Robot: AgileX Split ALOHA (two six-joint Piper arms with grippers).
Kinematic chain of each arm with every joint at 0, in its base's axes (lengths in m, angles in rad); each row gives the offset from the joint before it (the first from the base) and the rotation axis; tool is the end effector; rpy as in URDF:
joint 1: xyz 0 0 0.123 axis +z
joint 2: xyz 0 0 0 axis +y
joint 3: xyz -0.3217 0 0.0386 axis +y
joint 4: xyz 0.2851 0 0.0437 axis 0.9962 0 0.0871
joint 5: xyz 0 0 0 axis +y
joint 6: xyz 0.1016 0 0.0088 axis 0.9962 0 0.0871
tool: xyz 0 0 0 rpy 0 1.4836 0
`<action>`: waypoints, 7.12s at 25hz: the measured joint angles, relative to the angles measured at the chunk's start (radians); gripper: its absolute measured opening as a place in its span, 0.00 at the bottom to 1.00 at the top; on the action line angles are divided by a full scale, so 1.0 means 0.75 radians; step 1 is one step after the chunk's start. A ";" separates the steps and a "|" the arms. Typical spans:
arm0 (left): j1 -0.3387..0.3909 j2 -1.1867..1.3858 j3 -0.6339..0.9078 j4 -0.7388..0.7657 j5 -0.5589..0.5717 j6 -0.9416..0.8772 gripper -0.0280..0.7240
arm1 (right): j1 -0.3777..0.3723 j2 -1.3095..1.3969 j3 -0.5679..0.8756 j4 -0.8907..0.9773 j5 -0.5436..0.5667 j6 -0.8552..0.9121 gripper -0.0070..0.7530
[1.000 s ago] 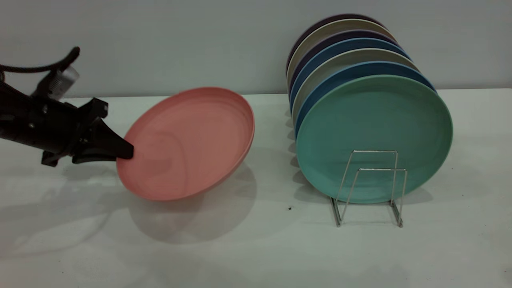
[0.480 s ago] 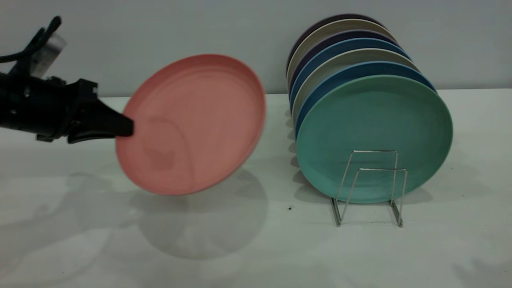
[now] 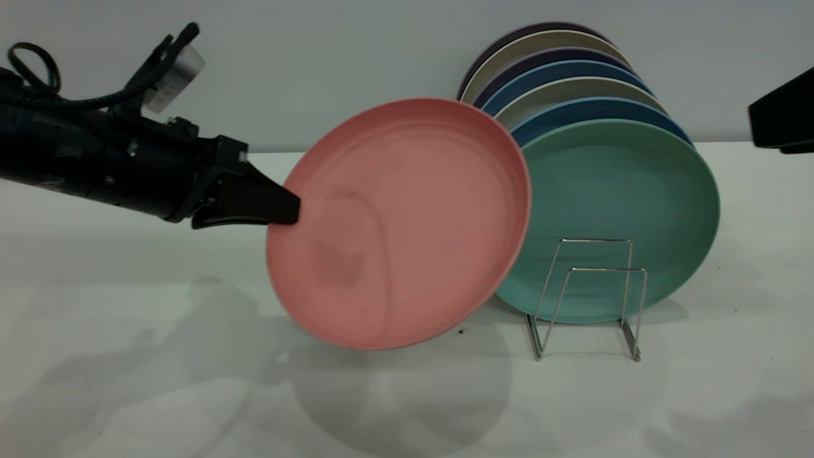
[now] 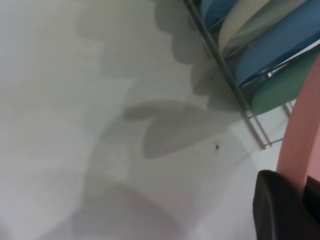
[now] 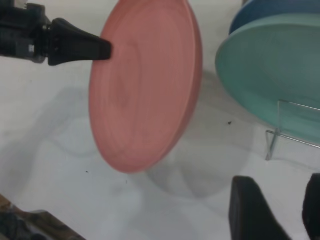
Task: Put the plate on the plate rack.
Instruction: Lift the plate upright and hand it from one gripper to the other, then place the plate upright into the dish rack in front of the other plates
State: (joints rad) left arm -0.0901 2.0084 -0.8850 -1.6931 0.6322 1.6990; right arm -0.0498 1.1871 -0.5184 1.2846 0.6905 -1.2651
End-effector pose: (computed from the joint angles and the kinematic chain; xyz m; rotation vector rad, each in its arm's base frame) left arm 0.3753 -0.0940 0.0929 0.3358 2.4241 -0.8318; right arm 0.2246 0.0513 0.2348 -0.3180 2.2569 0.7200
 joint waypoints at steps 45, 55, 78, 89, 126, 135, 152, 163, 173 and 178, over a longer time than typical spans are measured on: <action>-0.246 0.000 -0.069 -0.071 -0.068 -0.057 0.06 | 0.000 0.571 -0.015 0.502 0.281 -0.494 0.53; -0.305 0.000 -0.133 -0.070 -0.108 -0.072 0.06 | 0.000 0.634 -0.015 0.546 0.306 -0.546 0.53; -0.340 0.000 -0.136 -0.071 -0.056 -0.090 0.07 | 0.000 0.703 -0.017 0.616 0.295 -0.662 0.25; -0.339 -0.002 -0.136 -0.071 0.062 -0.096 0.39 | 0.000 0.703 -0.017 0.629 0.229 -0.677 0.11; -0.201 -0.260 -0.136 0.011 0.132 -0.232 0.63 | 0.000 0.275 -0.220 -0.259 -0.106 -0.231 0.09; -0.200 -0.261 -0.136 0.020 0.142 -0.255 0.63 | 0.225 0.143 -0.235 -0.634 -0.274 -0.039 0.09; -0.200 -0.261 -0.136 0.064 0.087 -0.271 0.63 | 0.398 0.103 -0.385 -1.734 -0.371 0.771 0.09; -0.200 -0.261 -0.136 0.062 0.080 -0.271 0.63 | 0.571 0.103 -0.394 -2.160 -0.368 0.942 0.09; -0.200 -0.261 -0.136 0.061 0.080 -0.271 0.63 | 0.762 0.103 -0.456 -2.609 -0.348 1.253 0.09; -0.200 -0.261 -0.136 0.061 0.080 -0.272 0.63 | 0.802 0.103 -0.469 -2.611 -0.348 1.259 0.09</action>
State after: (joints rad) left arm -0.2401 1.8125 -0.9871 -1.6472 0.6924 1.4948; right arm 0.5513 1.2644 -0.8703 -0.6737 0.4294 -0.3205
